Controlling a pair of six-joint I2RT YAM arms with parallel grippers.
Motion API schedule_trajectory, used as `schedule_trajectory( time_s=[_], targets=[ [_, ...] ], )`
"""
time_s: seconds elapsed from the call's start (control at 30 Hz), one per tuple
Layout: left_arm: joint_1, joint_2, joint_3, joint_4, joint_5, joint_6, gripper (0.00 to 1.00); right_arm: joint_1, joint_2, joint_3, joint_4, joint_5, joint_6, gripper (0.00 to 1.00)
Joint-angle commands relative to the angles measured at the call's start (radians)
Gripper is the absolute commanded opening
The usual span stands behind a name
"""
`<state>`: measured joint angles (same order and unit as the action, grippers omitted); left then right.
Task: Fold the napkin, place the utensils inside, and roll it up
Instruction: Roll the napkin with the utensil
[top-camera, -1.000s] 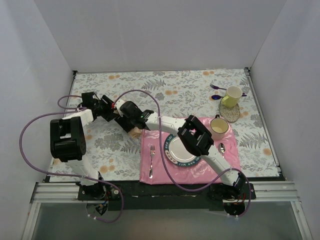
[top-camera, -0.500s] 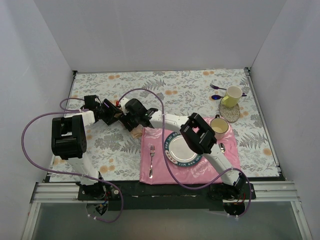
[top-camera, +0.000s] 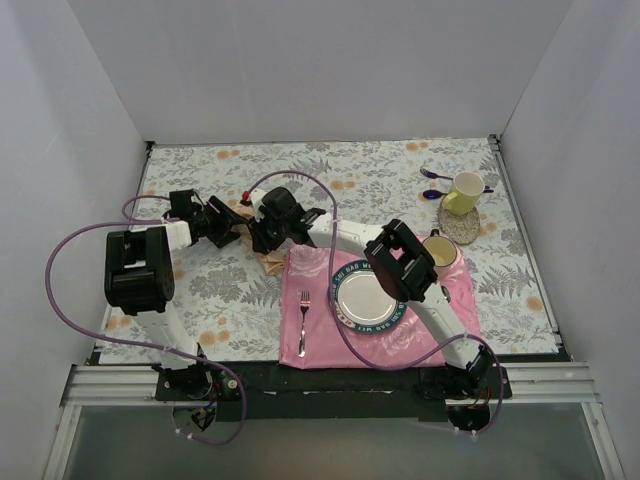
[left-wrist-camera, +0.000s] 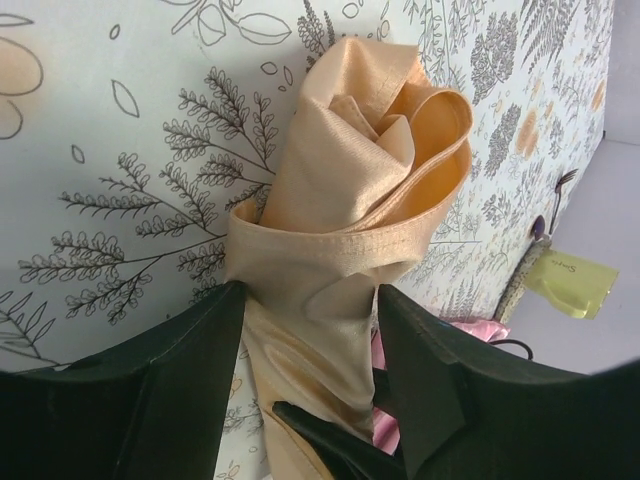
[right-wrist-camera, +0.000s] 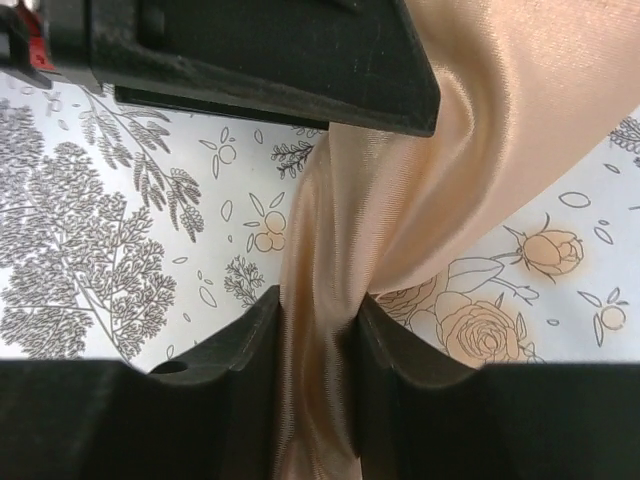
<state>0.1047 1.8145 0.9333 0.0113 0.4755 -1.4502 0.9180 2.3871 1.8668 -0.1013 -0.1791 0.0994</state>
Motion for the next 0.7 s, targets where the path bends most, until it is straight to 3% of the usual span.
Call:
schedule_trajectory(
  time_s=[0.0,0.27,0.4,0.5,0.67],
  targets=[
    [-0.007,0.046,0.028,0.010,-0.057,0.008,0.56,-0.028,0.035,-0.047,0.064,-0.270,0.091,0.36],
    [-0.028,0.071,0.068,0.001,-0.054,0.002,0.56,-0.099,0.052,-0.120,0.235,-0.556,0.224,0.31],
    [-0.030,0.069,0.055,-0.001,-0.061,0.004,0.56,-0.099,0.031,-0.080,0.103,-0.460,0.128,0.49],
    [-0.030,0.069,0.042,-0.001,-0.064,0.008,0.56,-0.073,-0.015,-0.055,-0.012,-0.342,0.076,0.71],
    [-0.030,0.057,0.033,-0.005,-0.069,0.020,0.56,-0.022,-0.048,0.023,-0.181,-0.099,0.033,0.82]
  ],
)
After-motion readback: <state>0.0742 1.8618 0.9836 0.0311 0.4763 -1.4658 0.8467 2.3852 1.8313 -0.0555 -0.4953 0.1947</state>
